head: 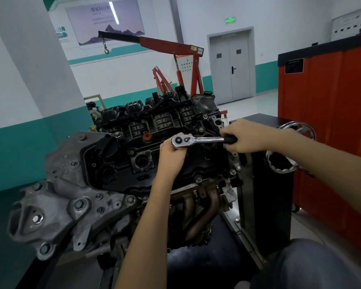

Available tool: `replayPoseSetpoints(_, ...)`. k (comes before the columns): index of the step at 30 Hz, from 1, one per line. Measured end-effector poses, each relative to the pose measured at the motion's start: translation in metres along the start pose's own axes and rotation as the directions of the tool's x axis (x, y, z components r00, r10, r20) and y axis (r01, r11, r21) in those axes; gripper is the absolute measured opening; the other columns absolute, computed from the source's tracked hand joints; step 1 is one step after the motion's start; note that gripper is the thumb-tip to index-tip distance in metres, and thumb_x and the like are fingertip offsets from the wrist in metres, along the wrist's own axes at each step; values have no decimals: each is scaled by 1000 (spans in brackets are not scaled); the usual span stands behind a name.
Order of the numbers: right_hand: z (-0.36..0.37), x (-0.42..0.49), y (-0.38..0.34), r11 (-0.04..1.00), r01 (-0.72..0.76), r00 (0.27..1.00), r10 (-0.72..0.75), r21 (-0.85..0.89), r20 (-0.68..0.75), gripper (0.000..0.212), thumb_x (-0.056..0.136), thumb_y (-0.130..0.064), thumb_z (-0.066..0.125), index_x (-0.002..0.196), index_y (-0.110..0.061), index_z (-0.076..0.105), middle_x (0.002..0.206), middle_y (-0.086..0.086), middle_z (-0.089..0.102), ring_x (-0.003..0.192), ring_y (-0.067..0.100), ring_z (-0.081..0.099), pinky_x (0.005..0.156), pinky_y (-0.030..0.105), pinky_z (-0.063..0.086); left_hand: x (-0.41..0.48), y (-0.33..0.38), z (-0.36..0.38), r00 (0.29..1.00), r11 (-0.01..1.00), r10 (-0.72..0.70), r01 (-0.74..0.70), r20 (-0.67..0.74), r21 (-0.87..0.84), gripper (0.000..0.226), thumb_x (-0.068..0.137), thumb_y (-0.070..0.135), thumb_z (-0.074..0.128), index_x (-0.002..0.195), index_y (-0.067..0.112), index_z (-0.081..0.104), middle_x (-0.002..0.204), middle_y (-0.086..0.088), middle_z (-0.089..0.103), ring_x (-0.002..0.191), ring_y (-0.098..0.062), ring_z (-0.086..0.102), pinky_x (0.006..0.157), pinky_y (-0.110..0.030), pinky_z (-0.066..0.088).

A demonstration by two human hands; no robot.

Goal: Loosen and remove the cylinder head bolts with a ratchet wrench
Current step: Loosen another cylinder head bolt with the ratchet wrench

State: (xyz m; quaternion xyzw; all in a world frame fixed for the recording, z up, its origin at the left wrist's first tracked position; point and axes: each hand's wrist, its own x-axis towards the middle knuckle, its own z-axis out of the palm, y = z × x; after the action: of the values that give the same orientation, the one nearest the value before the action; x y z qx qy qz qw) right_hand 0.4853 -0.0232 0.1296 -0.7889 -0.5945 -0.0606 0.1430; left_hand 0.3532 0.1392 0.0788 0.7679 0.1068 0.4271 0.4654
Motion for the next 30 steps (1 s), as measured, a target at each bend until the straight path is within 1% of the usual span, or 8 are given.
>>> replayPoseSetpoints(3,7,-2,-8,999,-21,995,17,-47,-95,34,84,-19,62,64,-31,38,64,-9,47,54,2,48,49,14,29,-3,-5,0,996,997,-30,24,-81,-70,36,96,10,55,62,22,53,61,12,46,59,-4,37,57,-17,32)
replayPoseSetpoints(6,61,-30,-30,944,-107,982,150,311,-116,28,81,-16,63,65,-26,43,65,-4,50,55,12,53,51,24,40,-7,-7,5,994,997,29,-36,-106,-66,42,98,18,55,63,7,36,58,5,32,59,-8,30,56,-20,30)
replayPoseSetpoints(12,144,-40,-123,501,-82,940,326,861,-100,16,83,-6,57,78,-16,46,59,1,48,43,3,45,41,15,38,0,-4,10,991,999,-43,43,-127,-5,53,96,20,60,57,27,24,50,12,23,56,-9,21,61,-29,25)
replayPoseSetpoints(16,118,-39,-81,767,-103,966,229,633,-121,14,81,-8,59,79,-16,49,66,0,52,56,12,49,47,15,36,0,-5,3,1000,1000,-14,14,-28,-10,54,96,24,59,52,30,27,53,13,25,54,-9,24,56,-23,26)
replayPoseSetpoints(20,47,-25,-17,954,-74,995,52,290,84,11,86,-10,61,89,-18,53,76,0,58,62,11,61,54,16,48,2,-4,1,1000,1000,5,-4,19,-8,52,96,18,58,51,28,34,52,15,35,54,-4,34,58,-16,32)
replayPoseSetpoints(24,-2,1,-5,991,40,997,-49,-129,-64,17,87,-18,59,82,-24,44,66,-9,48,56,7,51,47,17,30,2,-6,-2,998,999,-28,26,-48,-41,43,94,6,55,57,27,51,58,16,52,61,0,46,63,-14,37)
replayPoseSetpoints(27,24,-12,-15,997,-36,993,28,-69,-116,21,85,-22,59,80,-30,40,68,-9,47,57,8,51,50,21,36,-4,-7,3,991,991,-44,28,-123,-133,40,97,9,56,61,20,40,52,17,47,56,6,45,62,-9,38)
replayPoseSetpoints(30,84,-37,-43,934,-121,965,190,335,-182,23,81,-17,59,74,-25,38,66,-1,50,57,18,52,54,30,46,-7,-4,10,988,993,-27,9,-153,-118,46,97,16,57,60,19,30,55,13,33,55,-4,32,57,-18,31)
